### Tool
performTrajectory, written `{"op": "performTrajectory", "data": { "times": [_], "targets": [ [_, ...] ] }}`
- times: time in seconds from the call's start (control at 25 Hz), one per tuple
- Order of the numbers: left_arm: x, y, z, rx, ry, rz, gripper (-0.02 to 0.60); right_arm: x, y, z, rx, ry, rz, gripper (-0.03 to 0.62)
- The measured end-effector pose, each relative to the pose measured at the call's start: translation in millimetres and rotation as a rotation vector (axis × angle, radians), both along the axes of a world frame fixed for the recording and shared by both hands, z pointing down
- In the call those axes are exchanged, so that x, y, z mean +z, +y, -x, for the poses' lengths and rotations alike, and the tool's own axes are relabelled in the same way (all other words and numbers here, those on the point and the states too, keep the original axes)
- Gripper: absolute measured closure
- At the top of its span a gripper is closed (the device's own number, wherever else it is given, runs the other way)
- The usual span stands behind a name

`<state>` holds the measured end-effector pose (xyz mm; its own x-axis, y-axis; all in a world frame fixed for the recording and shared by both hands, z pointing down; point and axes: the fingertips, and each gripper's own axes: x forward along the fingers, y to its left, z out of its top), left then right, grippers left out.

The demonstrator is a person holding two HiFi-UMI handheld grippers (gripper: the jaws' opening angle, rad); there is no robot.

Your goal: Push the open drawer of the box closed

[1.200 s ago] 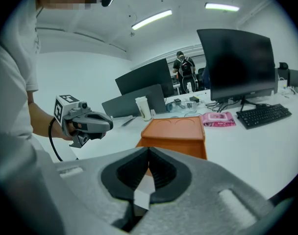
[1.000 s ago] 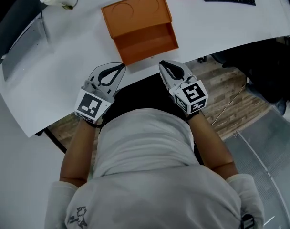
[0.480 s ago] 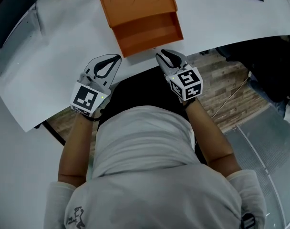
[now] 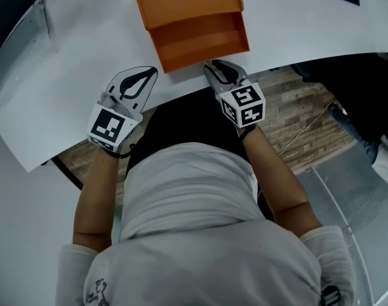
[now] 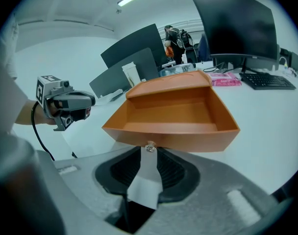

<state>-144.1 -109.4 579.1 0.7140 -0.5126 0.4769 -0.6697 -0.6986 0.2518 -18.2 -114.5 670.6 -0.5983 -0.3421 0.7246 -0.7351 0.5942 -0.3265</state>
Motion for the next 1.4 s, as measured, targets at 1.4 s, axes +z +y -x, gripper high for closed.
{"op": "performTrajectory", "data": {
  "times": [1.4],
  "targets": [
    [-5,-9,4,-0.077,0.03,0.027,0.583,4,-13,9,-0.043,0.018,0.013,0.528]
  ]
}}
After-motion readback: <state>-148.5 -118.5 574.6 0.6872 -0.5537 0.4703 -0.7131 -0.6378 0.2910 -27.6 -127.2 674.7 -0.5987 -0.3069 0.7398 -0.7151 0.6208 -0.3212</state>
